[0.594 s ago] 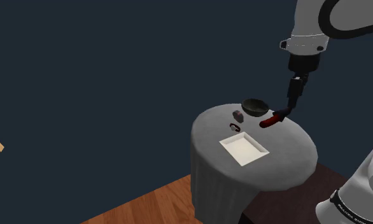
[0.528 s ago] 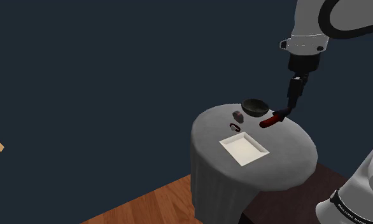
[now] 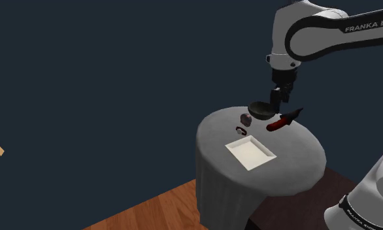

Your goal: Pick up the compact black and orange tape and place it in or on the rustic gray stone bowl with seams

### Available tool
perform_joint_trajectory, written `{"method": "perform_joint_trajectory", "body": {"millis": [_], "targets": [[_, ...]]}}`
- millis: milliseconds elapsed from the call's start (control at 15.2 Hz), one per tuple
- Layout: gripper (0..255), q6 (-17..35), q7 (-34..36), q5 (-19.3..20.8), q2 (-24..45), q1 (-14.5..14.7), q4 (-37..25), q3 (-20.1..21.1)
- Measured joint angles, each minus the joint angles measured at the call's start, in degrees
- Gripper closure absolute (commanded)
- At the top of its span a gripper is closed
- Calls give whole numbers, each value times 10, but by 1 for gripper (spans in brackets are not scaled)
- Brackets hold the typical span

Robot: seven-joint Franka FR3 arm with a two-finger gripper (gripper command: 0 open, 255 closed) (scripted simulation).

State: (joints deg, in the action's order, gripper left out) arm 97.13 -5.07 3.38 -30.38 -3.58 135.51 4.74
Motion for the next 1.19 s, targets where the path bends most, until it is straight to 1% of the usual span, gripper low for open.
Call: {"method": "perform_joint_trajectory", "body": {"millis": [396,726,924,1188], "targets": [[0,82,35,30,123,-21,-32,4],[0,135,64,62,231,-38,-79,0],[0,149,82,80,302,-44,-130,-4],[0,172,104,104,384,-52,-183,-13]]}}
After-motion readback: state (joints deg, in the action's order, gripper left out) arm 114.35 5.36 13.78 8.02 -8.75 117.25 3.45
